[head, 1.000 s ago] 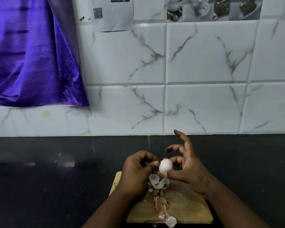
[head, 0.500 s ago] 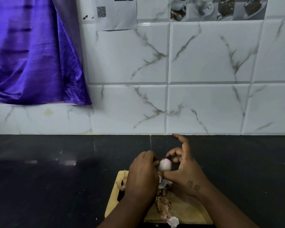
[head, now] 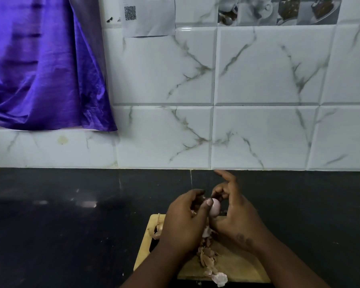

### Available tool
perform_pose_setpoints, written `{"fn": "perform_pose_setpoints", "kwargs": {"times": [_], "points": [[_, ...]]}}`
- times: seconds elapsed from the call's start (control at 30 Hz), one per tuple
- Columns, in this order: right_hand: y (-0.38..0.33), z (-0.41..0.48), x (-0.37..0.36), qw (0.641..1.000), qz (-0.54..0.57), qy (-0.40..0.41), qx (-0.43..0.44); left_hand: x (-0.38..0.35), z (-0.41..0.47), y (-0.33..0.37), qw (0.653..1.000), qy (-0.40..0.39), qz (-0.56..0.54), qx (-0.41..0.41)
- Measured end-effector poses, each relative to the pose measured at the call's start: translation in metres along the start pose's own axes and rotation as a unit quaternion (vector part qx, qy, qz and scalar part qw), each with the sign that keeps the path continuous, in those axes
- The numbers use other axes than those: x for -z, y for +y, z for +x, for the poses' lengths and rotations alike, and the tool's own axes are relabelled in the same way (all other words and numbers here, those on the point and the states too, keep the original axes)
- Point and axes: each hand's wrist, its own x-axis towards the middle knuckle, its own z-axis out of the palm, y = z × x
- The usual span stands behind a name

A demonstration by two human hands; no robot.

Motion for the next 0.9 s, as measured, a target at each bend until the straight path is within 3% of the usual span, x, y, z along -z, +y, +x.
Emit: {"fn": "perform_pose_setpoints", "kwargs": {"times": [0.2, 0.33, 0.43, 0.53, 0.6, 0.77, 0.9], "points": [[-0.003, -0.002, 0.003, 1.000, 0.022, -0.007, 0.015, -0.003, 0.008, -0.011, 0.980, 0.002, -0.186, 0.069], [-0.001, -0.002, 0.005, 0.999, 0.037, 0.000, 0.012, -0.002, 0.010, -0.014, 0.969, -0.008, -0.228, 0.093], [-0.001, -0.002, 0.009, 0.999, 0.041, 0.009, 0.005, -0.001, 0.008, -0.014, 0.984, -0.038, -0.163, 0.054], [-0.004, -0.003, 0.012, 0.999, 0.038, 0.002, -0.003, 0.000, 0.007, -0.014, 0.995, -0.029, 0.076, -0.051], [-0.005, -0.003, 0.013, 0.999, 0.034, -0.009, -0.012, 0.003, 0.008, -0.013, 0.983, -0.031, 0.149, -0.101], [-0.007, -0.005, 0.014, 0.999, 0.030, -0.038, -0.018, 0.010, 0.011, -0.008, 0.977, -0.040, 0.164, -0.131], [-0.004, -0.001, 0.008, 0.997, 0.062, -0.024, -0.048, 0.009, 0.011, -0.007, 0.988, -0.012, 0.122, -0.097]]}}
